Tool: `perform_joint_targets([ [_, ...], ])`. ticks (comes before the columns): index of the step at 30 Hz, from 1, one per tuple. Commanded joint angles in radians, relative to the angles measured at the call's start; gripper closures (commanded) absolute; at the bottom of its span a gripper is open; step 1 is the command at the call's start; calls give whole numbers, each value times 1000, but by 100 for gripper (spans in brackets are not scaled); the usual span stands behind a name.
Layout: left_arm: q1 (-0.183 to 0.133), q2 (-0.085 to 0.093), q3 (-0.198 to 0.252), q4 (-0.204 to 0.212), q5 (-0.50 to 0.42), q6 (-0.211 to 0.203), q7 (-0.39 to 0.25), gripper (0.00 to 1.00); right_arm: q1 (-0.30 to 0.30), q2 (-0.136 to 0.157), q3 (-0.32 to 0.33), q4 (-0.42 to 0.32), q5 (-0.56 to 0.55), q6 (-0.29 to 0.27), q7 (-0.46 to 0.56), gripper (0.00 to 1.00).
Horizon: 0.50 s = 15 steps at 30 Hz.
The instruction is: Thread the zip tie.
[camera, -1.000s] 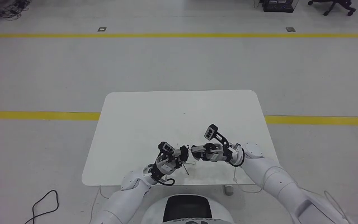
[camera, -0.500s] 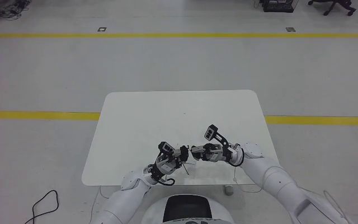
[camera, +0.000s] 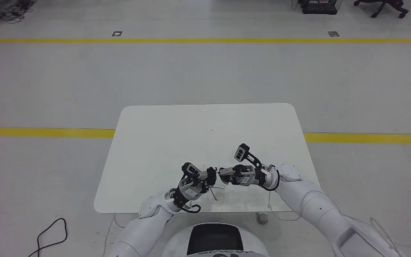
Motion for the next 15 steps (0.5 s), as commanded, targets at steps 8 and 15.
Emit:
perform_joint_targets([
  [8, 0, 0, 0, 0, 0, 0, 0, 100, 6, -6, -2, 14, -5, 7, 0, 100],
  [15, 0, 0, 0, 0, 0, 0, 0, 100, 9, -11, -3, 25, -8, 11, 0, 100],
])
